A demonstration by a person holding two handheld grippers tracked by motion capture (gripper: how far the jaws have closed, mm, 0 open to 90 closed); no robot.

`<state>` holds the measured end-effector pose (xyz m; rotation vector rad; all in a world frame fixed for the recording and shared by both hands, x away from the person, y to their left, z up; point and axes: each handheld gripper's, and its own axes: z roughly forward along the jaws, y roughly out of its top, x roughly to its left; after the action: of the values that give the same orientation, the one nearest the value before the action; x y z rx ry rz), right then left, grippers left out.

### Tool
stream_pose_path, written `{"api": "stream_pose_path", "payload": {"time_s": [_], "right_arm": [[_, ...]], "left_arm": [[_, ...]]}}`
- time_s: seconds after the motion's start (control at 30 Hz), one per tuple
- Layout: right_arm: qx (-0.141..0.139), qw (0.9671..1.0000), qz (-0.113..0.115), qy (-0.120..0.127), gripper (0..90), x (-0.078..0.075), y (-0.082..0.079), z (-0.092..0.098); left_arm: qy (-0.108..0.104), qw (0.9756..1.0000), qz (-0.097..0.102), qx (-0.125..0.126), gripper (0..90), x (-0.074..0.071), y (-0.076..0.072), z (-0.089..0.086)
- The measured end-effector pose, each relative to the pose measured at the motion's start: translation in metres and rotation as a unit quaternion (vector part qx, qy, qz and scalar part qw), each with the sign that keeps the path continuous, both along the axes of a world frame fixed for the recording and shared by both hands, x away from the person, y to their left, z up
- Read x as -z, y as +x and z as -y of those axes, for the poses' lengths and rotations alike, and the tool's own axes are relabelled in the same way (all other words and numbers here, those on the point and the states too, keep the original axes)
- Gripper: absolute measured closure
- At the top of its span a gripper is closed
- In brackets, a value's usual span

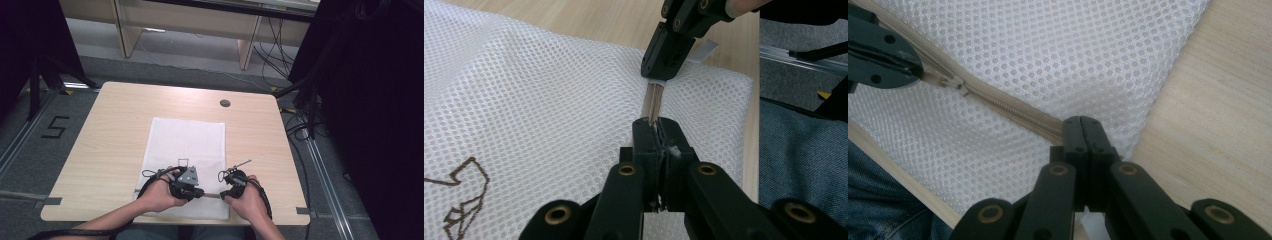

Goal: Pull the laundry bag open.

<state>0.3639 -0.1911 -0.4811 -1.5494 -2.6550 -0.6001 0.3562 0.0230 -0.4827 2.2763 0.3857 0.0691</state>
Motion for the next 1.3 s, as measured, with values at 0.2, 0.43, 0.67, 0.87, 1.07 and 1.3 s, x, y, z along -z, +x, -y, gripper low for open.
{"api": "stream_pose_path", "payload": {"time_s": [0.2, 0.43, 0.67, 0.87, 1.07, 1.3], "right_arm": [[0.001, 1.0000, 0.000, 0.001, 90.0, 0.000, 0.000, 0.000], [-0.007, 1.0000, 0.005, 0.003, 90.0, 0.001, 0.001, 0.001], [0.001, 1.0000, -0.002, 0.003, 90.0, 0.000, 0.000, -0.001], [0.001, 1.0000, -0.001, 0.003, 90.0, 0.000, 0.000, -0.001], [0.001, 1.0000, -0.001, 0.003, 90.0, 0.000, 0.000, -0.001], [-0.006, 1.0000, 0.005, 0.001, 90.0, 0.001, 0.000, 0.000]], "left_arm": [[-0.003, 1.0000, -0.002, -0.003, 87.4, -0.001, 0.000, -0.003], [-0.004, 1.0000, -0.002, -0.004, 87.4, -0.002, 0.000, -0.004], [-0.007, 1.0000, -0.002, -0.007, 87.4, -0.002, -0.001, -0.007], [-0.006, 1.0000, 0.002, -0.003, 87.4, -0.003, 0.000, -0.010], [-0.010, 0.9999, -0.003, -0.008, 87.5, -0.004, -0.001, -0.012], [-0.010, 0.9999, -0.004, -0.009, 87.4, -0.005, -0.001, -0.013]]}}
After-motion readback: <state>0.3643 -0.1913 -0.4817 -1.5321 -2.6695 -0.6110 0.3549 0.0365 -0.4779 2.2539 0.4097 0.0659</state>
